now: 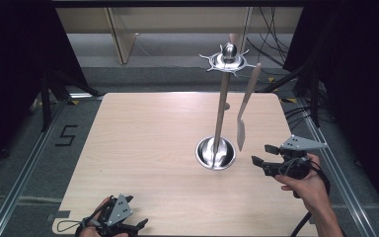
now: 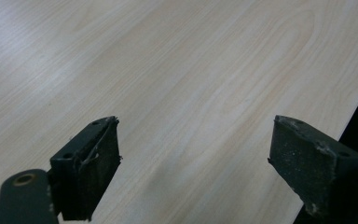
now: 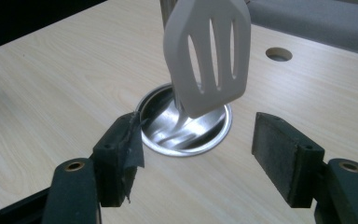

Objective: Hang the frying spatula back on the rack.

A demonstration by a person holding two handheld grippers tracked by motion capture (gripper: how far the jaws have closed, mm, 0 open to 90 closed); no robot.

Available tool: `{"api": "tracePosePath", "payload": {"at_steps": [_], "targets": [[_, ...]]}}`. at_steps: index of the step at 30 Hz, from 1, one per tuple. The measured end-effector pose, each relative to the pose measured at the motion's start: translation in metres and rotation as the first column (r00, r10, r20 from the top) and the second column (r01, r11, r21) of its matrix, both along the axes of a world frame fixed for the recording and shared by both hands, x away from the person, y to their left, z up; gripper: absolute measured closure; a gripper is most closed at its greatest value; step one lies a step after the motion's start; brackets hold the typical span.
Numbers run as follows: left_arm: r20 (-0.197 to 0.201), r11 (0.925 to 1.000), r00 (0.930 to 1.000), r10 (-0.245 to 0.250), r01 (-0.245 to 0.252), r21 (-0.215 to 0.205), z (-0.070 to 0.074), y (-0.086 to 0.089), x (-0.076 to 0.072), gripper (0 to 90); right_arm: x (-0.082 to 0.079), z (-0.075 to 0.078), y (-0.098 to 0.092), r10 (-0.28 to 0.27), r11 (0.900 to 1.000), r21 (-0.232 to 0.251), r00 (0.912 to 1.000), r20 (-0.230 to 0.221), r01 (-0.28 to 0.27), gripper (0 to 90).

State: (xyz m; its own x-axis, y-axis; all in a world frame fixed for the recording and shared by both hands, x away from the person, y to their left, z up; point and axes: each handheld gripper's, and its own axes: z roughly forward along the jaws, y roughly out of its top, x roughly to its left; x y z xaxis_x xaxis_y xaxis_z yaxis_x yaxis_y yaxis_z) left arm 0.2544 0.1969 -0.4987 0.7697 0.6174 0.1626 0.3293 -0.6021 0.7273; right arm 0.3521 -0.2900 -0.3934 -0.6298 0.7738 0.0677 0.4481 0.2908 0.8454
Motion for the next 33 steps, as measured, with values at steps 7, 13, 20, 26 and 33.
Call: {"api": "tracePosePath", "payload": {"at_steps": [7,13,20,26,33], "targets": [[0.001,1.0000,1.0000,0.005,-0.005,0.001,-0.001,0.000,0.000,15.3,-0.001,-0.011,-0.007,-0.017,1.000,0.008,0.9994,-0.030,0.017,34.0],[0.000,1.0000,1.0000,0.007,-0.007,-0.002,-0.001,0.000,-0.001,15.3,-0.003,-0.014,-0.009,-0.015,1.000,0.003,0.9992,-0.036,0.015,33.9],[0.004,0.9995,1.0000,0.005,-0.005,-0.032,-0.002,-0.001,-0.001,15.2,-0.005,-0.020,-0.005,-0.001,1.000,0.003,0.9993,-0.037,0.001,33.8],[0.006,0.9995,1.0000,0.004,-0.004,-0.030,-0.002,-0.001,-0.001,15.3,-0.008,-0.025,-0.002,0.002,1.000,0.001,0.9989,-0.048,-0.002,33.6],[0.002,0.9998,1.0000,0.008,-0.007,-0.021,-0.001,-0.001,-0.002,15.3,-0.012,-0.034,0.001,0.010,1.000,-0.024,0.9981,-0.061,-0.011,33.6]]}}
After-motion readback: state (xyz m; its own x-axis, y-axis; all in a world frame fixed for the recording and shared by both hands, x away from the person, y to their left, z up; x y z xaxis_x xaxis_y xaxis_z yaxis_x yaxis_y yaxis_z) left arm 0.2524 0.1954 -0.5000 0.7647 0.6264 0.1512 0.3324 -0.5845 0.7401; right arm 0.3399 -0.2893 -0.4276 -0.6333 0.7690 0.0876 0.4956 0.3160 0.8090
